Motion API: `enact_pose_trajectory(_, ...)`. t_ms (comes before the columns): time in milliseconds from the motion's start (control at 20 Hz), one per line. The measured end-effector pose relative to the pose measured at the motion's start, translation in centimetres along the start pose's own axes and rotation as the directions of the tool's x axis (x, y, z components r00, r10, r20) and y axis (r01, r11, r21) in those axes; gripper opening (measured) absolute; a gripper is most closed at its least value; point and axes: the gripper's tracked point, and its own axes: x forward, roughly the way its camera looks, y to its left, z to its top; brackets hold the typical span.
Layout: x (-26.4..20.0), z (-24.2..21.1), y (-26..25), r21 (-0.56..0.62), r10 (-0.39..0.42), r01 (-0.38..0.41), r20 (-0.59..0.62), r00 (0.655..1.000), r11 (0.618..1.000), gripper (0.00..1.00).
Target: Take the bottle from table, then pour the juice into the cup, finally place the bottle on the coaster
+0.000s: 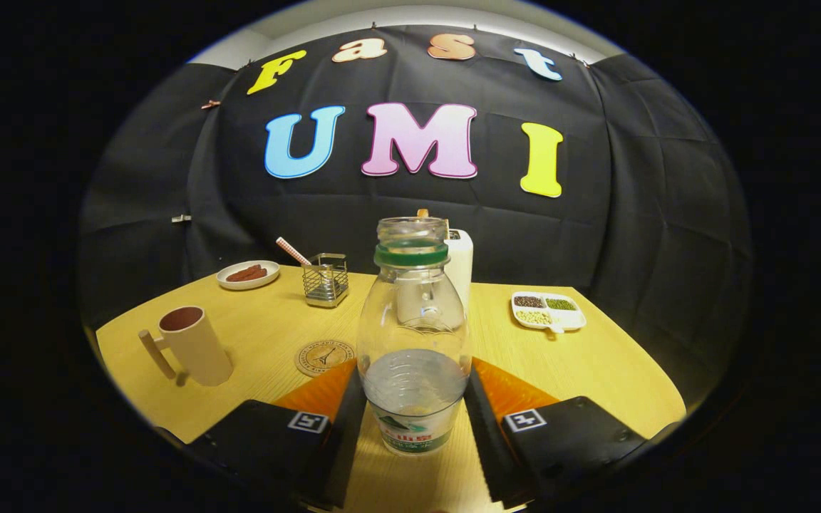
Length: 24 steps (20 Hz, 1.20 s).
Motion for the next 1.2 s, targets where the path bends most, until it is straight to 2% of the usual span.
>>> enact_pose_trajectory(200,0.4,0.8,0.3,-0.040,0.018,-0.019,-0.029,0.999,0.999,0.70)
enact_pose_trajectory(650,-0.4,8.4,2.4,-0.244,0.062,-0.058,0.008,0.998,0.968,0.69)
enact_pose_trajectory(950,-0.4,11.4,4.9,-0.443,0.078,-0.058,0.028,0.997,0.895,0.69)
enact_pose_trajectory(1200,-0.2,12.1,6.4,-0.592,0.057,-0.025,0.035,0.998,0.806,0.69)
